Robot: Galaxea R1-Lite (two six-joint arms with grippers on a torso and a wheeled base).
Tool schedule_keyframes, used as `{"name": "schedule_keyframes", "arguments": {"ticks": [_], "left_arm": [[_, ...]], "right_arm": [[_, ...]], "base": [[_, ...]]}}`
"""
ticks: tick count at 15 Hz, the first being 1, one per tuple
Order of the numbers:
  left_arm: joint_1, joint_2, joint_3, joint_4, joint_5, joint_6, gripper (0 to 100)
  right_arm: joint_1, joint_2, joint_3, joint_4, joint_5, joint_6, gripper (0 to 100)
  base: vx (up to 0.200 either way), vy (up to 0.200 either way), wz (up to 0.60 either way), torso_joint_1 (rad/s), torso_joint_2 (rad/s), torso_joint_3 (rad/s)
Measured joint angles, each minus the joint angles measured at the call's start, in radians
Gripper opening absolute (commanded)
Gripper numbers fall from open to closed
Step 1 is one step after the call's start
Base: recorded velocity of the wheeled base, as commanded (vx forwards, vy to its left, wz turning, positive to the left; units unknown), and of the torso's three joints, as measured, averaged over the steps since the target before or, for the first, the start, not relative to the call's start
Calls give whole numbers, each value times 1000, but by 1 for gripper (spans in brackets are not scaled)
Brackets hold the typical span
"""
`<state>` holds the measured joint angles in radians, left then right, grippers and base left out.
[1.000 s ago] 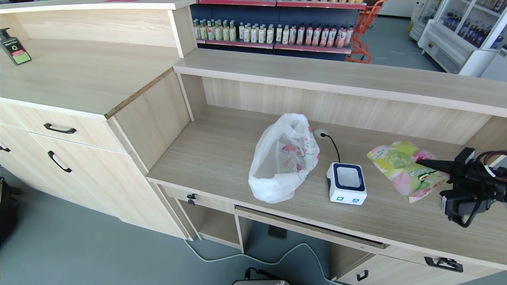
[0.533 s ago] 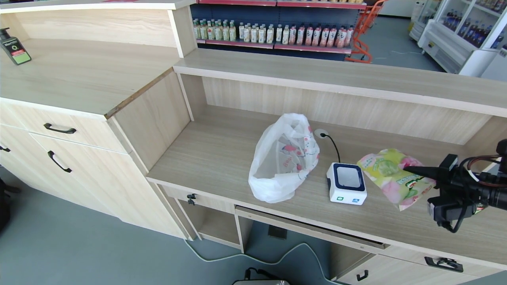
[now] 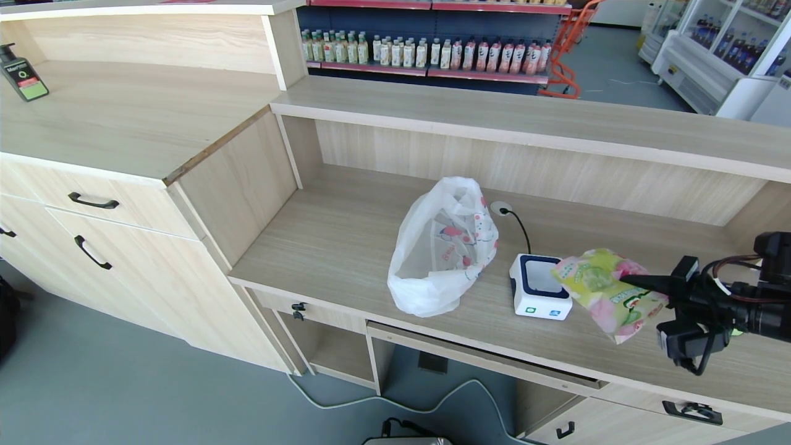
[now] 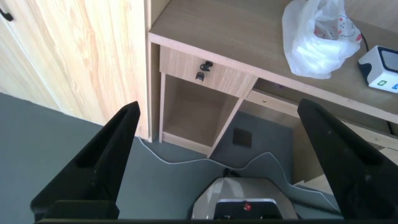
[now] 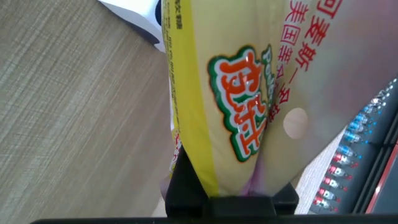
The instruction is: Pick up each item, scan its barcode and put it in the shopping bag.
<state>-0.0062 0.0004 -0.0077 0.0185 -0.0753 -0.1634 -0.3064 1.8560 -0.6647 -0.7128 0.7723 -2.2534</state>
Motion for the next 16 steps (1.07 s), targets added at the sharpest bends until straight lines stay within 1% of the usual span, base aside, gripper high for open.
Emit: {"name": "schedule_keyframes", "arguments": {"ticks": [6, 8, 13, 16], "left_arm": [[0, 0, 0, 0, 0, 0, 100], [0, 0, 0, 0, 0, 0, 100], [0, 0, 0, 0, 0, 0, 100], [0, 0, 0, 0, 0, 0, 100]], "right_arm": [[27, 76, -73, -2, 1, 1, 0], [53, 104, -112, -7, 5, 8, 0], [130, 187, -156, -147, 8, 95, 0], [151, 224, -158, -198, 6, 118, 0]], "base": [[0, 0, 0, 0, 0, 0], [0, 0, 0, 0, 0, 0], [0, 0, 0, 0, 0, 0], [0, 0, 0, 0, 0, 0]]}}
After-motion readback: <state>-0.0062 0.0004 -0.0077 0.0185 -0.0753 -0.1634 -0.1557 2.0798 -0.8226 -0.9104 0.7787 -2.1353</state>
